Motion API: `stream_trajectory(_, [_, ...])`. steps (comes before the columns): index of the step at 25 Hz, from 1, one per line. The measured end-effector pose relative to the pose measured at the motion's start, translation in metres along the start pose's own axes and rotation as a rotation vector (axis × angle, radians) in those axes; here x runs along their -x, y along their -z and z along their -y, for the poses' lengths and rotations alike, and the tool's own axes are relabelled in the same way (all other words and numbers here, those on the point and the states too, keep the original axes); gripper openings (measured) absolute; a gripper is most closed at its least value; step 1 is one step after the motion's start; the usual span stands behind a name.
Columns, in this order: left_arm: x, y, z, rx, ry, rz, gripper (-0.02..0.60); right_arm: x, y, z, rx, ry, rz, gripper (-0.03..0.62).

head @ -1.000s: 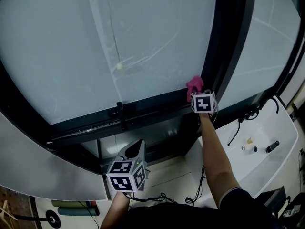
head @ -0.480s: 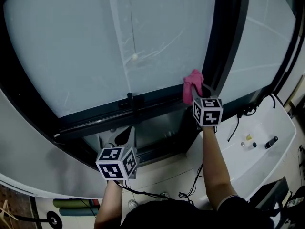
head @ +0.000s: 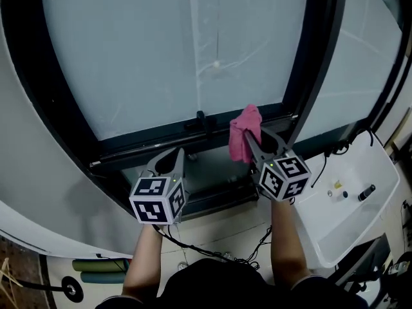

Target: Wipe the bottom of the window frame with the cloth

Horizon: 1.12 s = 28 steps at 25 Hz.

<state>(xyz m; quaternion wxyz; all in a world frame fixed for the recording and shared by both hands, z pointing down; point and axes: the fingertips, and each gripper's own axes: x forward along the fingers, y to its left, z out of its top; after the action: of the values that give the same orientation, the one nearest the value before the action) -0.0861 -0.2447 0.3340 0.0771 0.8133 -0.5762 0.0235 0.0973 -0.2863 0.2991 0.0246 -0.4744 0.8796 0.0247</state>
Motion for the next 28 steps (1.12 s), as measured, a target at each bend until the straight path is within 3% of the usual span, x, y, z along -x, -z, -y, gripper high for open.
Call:
stream_trajectory(7, [0.009,0.007,0.002,-0.013,0.052,-0.007,0.008,0.007,0.045,-0.055,-0.111,-0.084,-0.070,0.109])
stream_trajectory(28, [0.003,0.007,0.005,-0.040,0.079,-0.016,0.008,-0.003,0.022,-0.059,-0.039,-0.102,-0.070,0.109])
